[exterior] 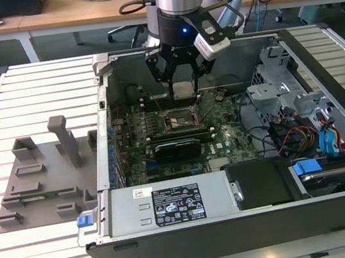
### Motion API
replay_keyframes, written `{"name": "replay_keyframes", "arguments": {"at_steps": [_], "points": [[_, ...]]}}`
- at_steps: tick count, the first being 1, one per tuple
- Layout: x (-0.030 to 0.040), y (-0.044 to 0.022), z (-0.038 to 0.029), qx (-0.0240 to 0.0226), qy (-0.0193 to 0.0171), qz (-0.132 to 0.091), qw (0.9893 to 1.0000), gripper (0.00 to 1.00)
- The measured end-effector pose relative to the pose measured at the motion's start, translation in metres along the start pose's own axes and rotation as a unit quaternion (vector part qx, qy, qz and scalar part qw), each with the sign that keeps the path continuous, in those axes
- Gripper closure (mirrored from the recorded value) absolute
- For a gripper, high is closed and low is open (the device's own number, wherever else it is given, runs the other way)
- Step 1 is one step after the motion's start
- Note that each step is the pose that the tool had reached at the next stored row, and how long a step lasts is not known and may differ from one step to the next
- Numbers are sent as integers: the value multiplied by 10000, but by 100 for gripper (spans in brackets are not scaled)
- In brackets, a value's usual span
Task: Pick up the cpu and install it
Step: 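Pick up the cpu and move it towards the insertion slot, then place the cpu into insertion slot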
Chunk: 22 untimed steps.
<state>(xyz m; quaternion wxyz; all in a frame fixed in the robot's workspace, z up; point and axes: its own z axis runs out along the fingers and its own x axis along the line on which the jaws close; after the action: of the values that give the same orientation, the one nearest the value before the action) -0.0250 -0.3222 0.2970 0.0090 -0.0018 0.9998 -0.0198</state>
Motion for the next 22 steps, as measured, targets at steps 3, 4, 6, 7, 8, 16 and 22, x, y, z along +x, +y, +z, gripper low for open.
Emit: {"name": "replay_keyframes", "arguments": {"at_steps": [3,4,6,7,8,16,22], "points": [[-18,29,22,-1,0,0,10000,45],[-24,35,27,-1,0,-1,10000,45],[-26,37,29,-1,0,0,10000,45],[-26,37,29,0,0,0,10000,45],[-26,37,29,0,0,0,10000,45],[-30,37,29,-1,0,0,10000,45],[-31,37,30,0,1,26,10000,45]]}}
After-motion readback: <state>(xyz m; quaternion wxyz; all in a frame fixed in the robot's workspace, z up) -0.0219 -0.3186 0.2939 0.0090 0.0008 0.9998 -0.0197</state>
